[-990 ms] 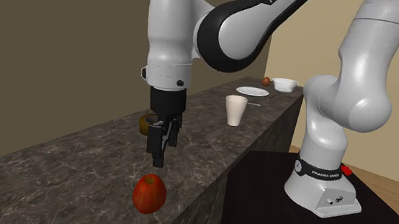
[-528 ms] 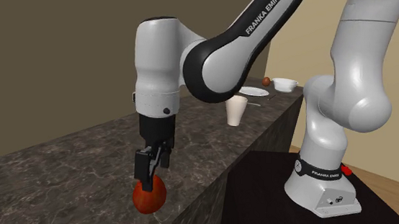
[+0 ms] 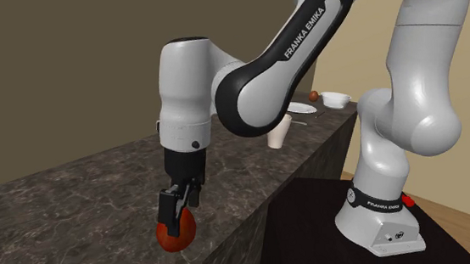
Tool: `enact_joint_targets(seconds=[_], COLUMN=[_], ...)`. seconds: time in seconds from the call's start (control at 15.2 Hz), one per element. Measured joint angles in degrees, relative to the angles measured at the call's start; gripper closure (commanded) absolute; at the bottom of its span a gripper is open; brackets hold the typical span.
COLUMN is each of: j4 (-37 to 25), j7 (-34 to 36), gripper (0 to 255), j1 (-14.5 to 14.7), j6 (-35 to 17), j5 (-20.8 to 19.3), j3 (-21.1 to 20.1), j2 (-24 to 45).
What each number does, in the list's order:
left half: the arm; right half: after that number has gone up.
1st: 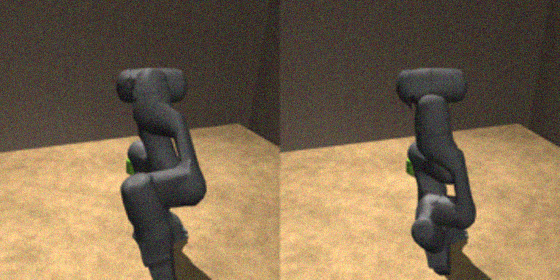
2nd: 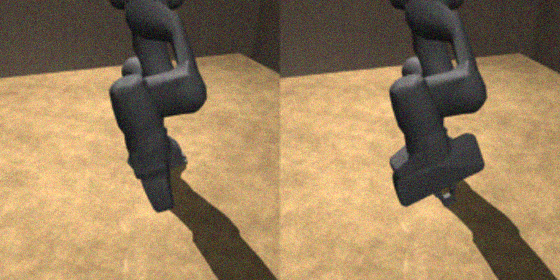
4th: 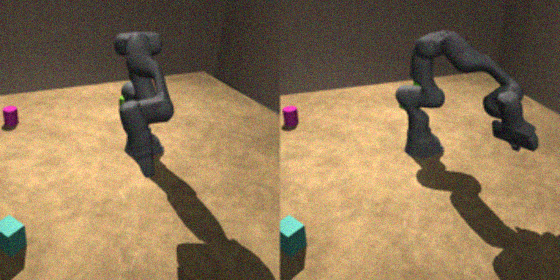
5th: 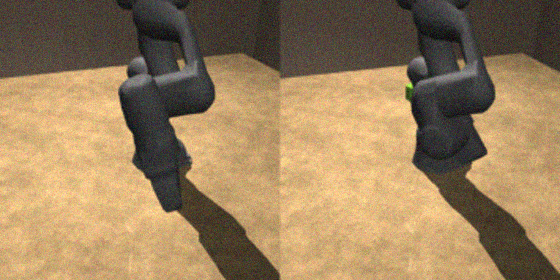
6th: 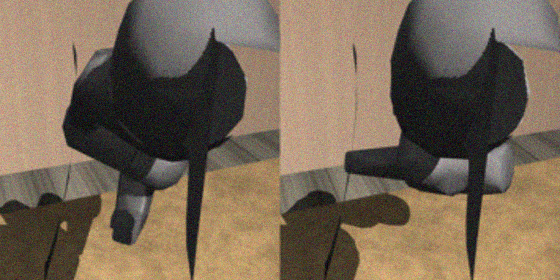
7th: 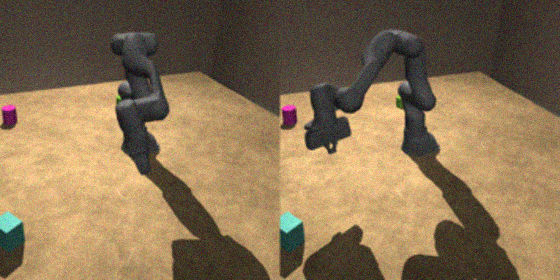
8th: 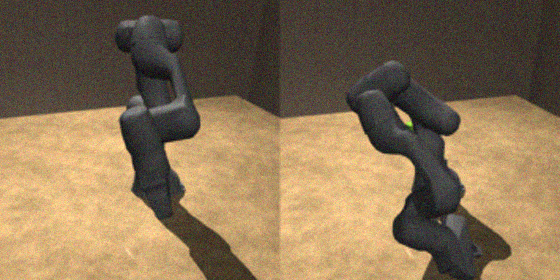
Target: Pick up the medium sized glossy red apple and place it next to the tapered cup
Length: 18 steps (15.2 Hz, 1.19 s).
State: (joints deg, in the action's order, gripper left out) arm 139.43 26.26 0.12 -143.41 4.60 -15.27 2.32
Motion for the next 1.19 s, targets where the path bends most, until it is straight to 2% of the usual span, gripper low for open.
enact_joint_targets(seconds=[0.13,0.2,0.86,1.19], j4=[0.0,0.0,0.0,-0.6], j7=[0.0,0.0,0.1,-0.4], gripper=[0,255,255,255], j1=[0.0,0.0,0.0,0.0], j6=[0.0,-0.1,-0.1,3.1], j5=[0.0,0.0,0.0,0.7], j3=[0.0,0.0,0.0,0.0], j2=[0.0,0.0,0.0,-2.6])
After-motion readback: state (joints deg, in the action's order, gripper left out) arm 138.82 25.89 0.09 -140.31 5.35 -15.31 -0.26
